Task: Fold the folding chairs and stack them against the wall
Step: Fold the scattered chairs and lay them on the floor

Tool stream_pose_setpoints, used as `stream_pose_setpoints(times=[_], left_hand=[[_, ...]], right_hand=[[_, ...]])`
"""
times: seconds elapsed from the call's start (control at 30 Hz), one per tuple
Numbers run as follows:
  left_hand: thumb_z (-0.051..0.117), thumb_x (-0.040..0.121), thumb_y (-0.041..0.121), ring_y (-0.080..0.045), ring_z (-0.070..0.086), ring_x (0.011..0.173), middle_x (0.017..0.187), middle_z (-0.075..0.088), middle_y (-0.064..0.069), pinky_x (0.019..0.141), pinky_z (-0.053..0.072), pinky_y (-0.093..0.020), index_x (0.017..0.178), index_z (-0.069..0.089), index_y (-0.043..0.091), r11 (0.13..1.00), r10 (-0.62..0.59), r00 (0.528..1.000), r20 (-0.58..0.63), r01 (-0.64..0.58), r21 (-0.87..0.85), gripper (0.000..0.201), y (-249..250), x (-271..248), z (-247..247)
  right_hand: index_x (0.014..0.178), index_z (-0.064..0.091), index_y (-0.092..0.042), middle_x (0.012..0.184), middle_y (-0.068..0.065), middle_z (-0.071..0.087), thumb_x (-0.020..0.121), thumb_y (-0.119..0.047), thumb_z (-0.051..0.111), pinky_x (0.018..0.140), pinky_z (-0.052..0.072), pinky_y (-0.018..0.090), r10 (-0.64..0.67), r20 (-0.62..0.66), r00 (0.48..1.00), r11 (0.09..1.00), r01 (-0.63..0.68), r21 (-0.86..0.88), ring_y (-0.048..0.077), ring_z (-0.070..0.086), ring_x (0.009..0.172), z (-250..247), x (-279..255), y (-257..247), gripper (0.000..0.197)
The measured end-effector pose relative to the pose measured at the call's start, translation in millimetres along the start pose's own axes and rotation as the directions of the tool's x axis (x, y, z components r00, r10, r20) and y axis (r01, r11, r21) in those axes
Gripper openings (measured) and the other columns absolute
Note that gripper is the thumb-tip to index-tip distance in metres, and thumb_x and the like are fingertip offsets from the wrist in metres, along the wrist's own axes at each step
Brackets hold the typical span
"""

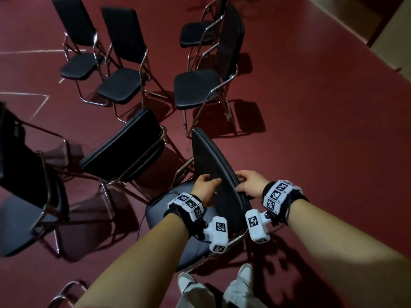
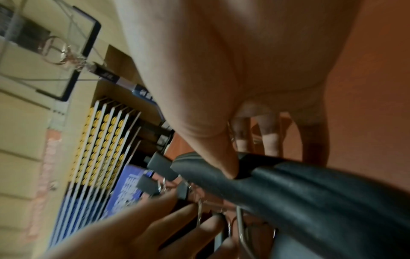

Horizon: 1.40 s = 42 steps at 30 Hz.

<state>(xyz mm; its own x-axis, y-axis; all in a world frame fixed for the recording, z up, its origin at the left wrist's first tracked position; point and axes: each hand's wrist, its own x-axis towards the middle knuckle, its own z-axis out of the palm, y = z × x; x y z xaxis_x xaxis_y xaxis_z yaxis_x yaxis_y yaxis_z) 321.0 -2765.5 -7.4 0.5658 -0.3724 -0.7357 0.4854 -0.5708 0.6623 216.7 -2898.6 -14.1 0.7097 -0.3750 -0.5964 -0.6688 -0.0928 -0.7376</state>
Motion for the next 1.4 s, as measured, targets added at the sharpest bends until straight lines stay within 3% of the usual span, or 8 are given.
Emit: stream_pose_setpoints(times=[0.13, 0.33, 0.47, 0.6, 0.73, 0.93, 1.13, 1.4], left_hand=[[0.063, 0.097, 0.033, -0.023, 0.061, 0.095, 0.117, 0.063, -0.004, 0.083, 0.050, -0.042, 0.148, 0.031, 0.024, 1.000, -0.004, 1.000, 0.000, 0.004, -0.031, 0.061, -10.1, -5.7, -4.1], [0.068, 0.091, 0.037, -0.026, 0.066, 0.106, 0.122, 0.066, -0.007, 0.082, 0.052, -0.043, 0.152, 0.025, 0.032, 1.000, 0.006, 0.997, -0.080, -0.004, 0.021, 0.075, -27.1, -10.6, -25.6], [0.074, 0.087, 0.029, -0.018, 0.068, 0.091, 0.115, 0.069, -0.006, 0.065, 0.052, -0.032, 0.147, 0.027, 0.033, 1.000, 0.024, 0.995, -0.092, -0.022, 0.022, 0.076, -42.0, -18.4, -39.0], [0.075, 0.083, 0.012, -0.028, 0.071, 0.095, 0.110, 0.070, -0.008, 0.082, 0.059, -0.045, 0.139, 0.040, 0.025, 0.998, 0.043, 0.982, -0.184, -0.052, -0.043, 0.067, -63.8, -19.8, -55.0], [0.074, 0.074, 0.019, -0.030, 0.072, 0.091, 0.105, 0.071, -0.009, 0.087, 0.059, -0.048, 0.132, 0.045, 0.025, 0.999, -0.015, 0.967, -0.254, 0.002, -0.050, 0.065, -88.5, -22.2, -92.4], [0.067, 0.085, 0.018, -0.028, 0.068, 0.085, 0.094, 0.066, -0.007, 0.082, 0.058, -0.042, 0.114, 0.047, 0.022, 0.994, -0.087, 0.909, -0.407, 0.050, -0.101, 0.036, -136.2, -23.2, -152.5], [0.070, 0.079, 0.028, -0.026, 0.069, 0.087, 0.102, 0.069, -0.008, 0.085, 0.058, -0.041, 0.113, 0.052, 0.023, 0.987, -0.118, 0.896, -0.428, 0.059, -0.148, 0.038, -210.3, -16.7, -220.5], [0.069, 0.083, 0.012, -0.018, 0.063, 0.082, 0.098, 0.063, -0.004, 0.072, 0.053, -0.031, 0.118, 0.046, 0.017, 0.978, -0.138, 0.905, -0.401, 0.062, -0.198, 0.042, -311.6, 29.5, -294.5]], right_hand=[[0.125, 0.055, -0.016, 0.109, 0.002, 0.064, 0.085, 0.001, 0.069, 0.058, 0.047, 0.011, -0.080, 0.079, 0.994, 0.997, 0.081, -0.006, 0.004, 0.060, 0.077, 23.5, -2.8, -4.8, 0.045], [0.136, 0.052, -0.020, 0.121, 0.001, 0.060, 0.085, -0.013, 0.073, 0.095, 0.050, 0.032, -0.130, 0.139, 0.982, 0.986, 0.143, -0.085, 0.013, 0.059, 0.102, 48.7, 0.6, -10.6, 0.056], [0.138, 0.052, -0.016, 0.117, 0.004, 0.064, 0.086, -0.005, 0.066, 0.091, 0.049, 0.030, -0.156, 0.191, 0.969, 0.982, 0.172, -0.071, 0.012, 0.060, 0.094, 66.9, 4.2, -15.5, 0.054], [0.137, 0.055, -0.019, 0.115, -0.002, 0.064, 0.087, -0.003, 0.065, 0.081, 0.045, 0.012, -0.182, 0.253, 0.950, 0.981, 0.194, -0.022, 0.007, 0.060, 0.097, 92.1, 3.6, -17.2, 0.053], [0.133, 0.057, -0.014, 0.125, 0.004, 0.063, 0.091, -0.005, 0.065, 0.100, 0.048, 0.028, -0.164, 0.299, 0.940, 0.986, 0.153, 0.060, 0.012, 0.060, 0.109, 135.8, 8.1, -13.7, 0.044], [0.136, 0.052, -0.010, 0.123, 0.010, 0.060, 0.091, -0.003, 0.062, 0.096, 0.051, 0.034, -0.032, 0.365, 0.931, 0.999, 0.020, 0.036, 0.020, 0.062, 0.099, 210.1, 12.4, 6.5, 0.047], [0.133, 0.057, -0.018, 0.122, 0.006, 0.063, 0.091, -0.006, 0.061, 0.074, 0.048, 0.022, 0.054, 0.245, 0.968, 0.999, -0.054, -0.007, 0.016, 0.063, 0.096, 291.8, 11.9, 31.1, 0.044], [0.141, 0.052, -0.016, 0.135, 0.005, 0.057, 0.093, -0.002, 0.059, 0.081, 0.042, 0.017, 0.100, 0.088, 0.991, 0.995, -0.100, -0.004, 0.017, 0.054, 0.121, 396.7, 25.4, 66.3, 0.050]])
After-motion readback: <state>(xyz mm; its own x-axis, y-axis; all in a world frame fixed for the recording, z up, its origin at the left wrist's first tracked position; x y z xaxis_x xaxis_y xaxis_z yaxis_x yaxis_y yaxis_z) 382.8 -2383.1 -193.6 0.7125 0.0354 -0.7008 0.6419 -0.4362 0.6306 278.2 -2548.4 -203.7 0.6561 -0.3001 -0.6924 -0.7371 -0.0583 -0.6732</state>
